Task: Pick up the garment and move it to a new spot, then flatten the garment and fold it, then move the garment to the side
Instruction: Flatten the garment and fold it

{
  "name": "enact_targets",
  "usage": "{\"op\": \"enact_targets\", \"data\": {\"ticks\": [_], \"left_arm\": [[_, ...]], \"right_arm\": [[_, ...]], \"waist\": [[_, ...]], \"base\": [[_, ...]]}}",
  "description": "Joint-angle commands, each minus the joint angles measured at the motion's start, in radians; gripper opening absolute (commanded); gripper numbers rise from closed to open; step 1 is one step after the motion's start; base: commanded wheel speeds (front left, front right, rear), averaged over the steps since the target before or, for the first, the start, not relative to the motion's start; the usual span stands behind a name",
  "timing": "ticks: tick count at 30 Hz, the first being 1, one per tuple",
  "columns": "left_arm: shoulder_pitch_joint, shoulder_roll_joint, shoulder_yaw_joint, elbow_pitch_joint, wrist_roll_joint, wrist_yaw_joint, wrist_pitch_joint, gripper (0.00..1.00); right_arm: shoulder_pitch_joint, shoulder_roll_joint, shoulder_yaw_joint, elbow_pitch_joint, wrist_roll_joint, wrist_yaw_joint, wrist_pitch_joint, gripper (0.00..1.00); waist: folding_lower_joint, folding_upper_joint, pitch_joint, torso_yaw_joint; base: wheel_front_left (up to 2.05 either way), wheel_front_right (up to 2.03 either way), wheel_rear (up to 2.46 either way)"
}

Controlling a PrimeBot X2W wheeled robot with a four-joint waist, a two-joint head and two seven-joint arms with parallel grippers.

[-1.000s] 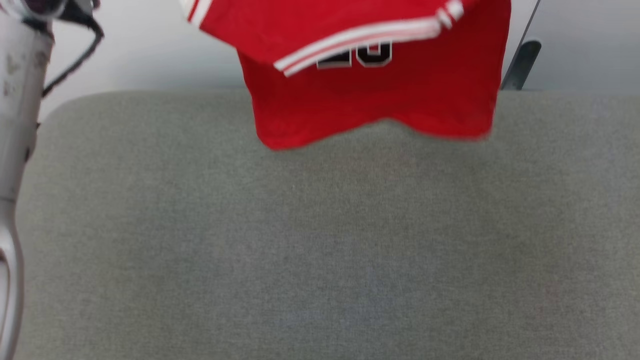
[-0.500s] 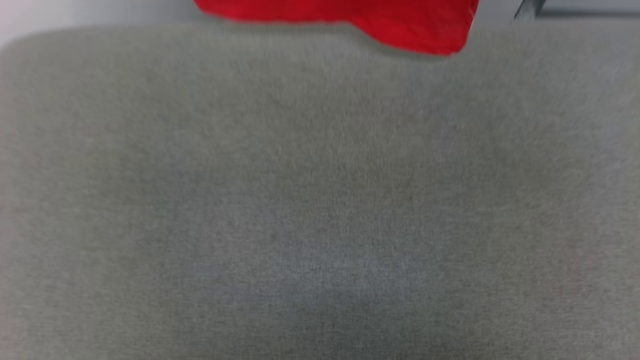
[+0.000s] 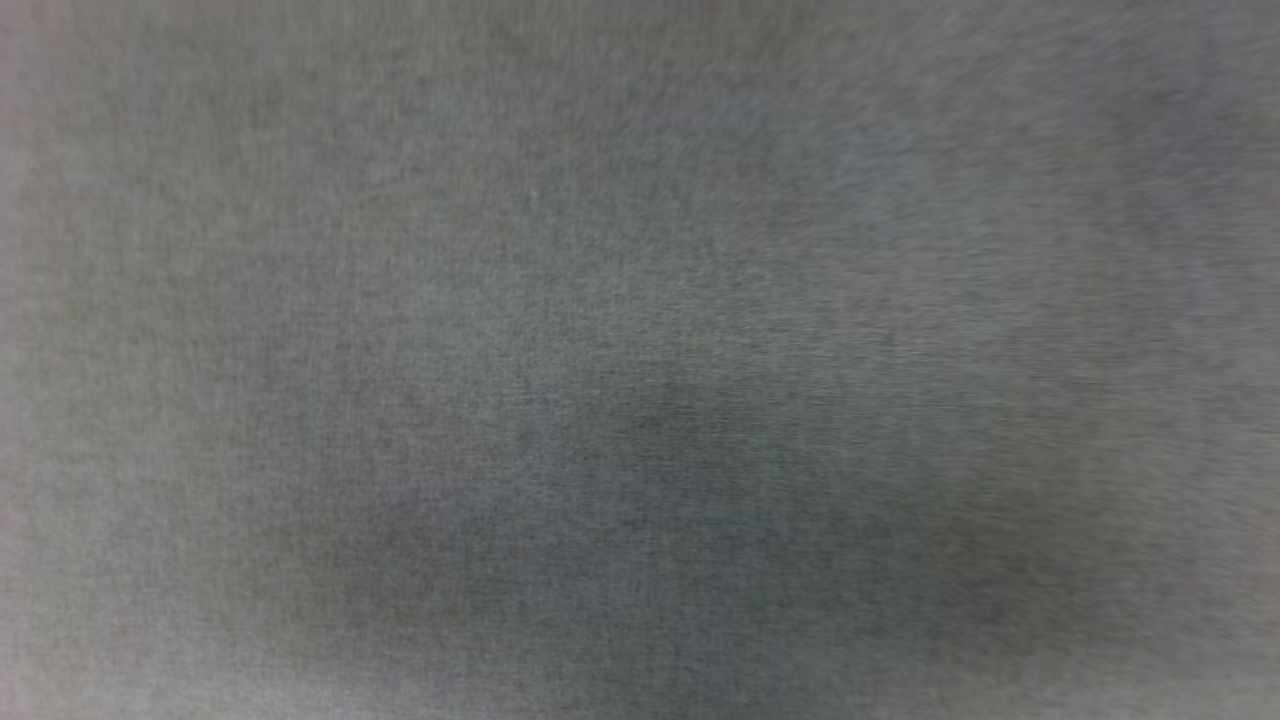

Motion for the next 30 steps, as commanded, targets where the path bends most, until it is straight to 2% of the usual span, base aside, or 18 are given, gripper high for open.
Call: {"op": "enact_targets", "data": {"ticks": [1, 7, 9, 13, 20, 26, 30], "left_arm": [[-0.005, -0.007, 0.003, 0.007, -0.011, -0.006, -0.004, 0.00], [0.057, -0.027, -0.020, 0.045, -0.042, -0.015, 0.005, 0.00], [0.102, -0.037, -0.050, 0.023, -0.050, -0.016, 0.029, 0.00], [0.189, -0.009, -0.090, -0.018, -0.095, -0.015, 0.089, 0.00], [0.388, 0.039, -0.174, -0.082, -0.156, -0.015, 0.188, 0.00], [0.562, 0.094, -0.221, -0.162, -0.211, -0.016, 0.232, 0.00], [0.693, 0.142, -0.253, -0.238, -0.238, -0.016, 0.250, 0.00]], "right_arm": [[0.023, 0.011, -0.008, -0.004, -0.010, 0.000, 0.000, 0.00], [0.071, 0.048, -0.031, -0.021, -0.046, 0.000, 0.000, 0.00], [0.103, 0.057, 0.004, -0.006, -0.033, 0.000, 0.000, 0.00], [0.143, 0.041, 0.082, 0.022, 0.049, 0.000, -0.001, 0.00], [0.300, -0.048, 0.236, 0.034, 0.260, 0.000, 0.051, 0.00], [0.516, -0.159, 0.330, -0.068, 0.447, 0.000, 0.161, 0.00], [0.698, -0.226, 0.375, -0.178, 0.551, 0.000, 0.218, 0.00]], "waist": [[0.0000, 0.0000, 0.093, 0.054], [0.0000, 0.0000, 0.097, 0.092], [0.0000, 0.0000, 0.077, 0.097], [0.0000, 0.0000, 0.018, 0.101], [0.0000, 0.0000, -0.142, 0.101], [0.0000, 0.0000, -0.277, 0.090], [0.0000, 0.0000, -0.366, 0.080]], "base": [[0.00, 0.00, 0.00], [0.00, 0.00, 0.00], [0.00, 0.00, 0.00], [0.00, 0.00, 0.00], [0.00, 0.00, 0.00], [0.00, 0.00, 0.00], [0.00, 0.00, 0.00]]}}
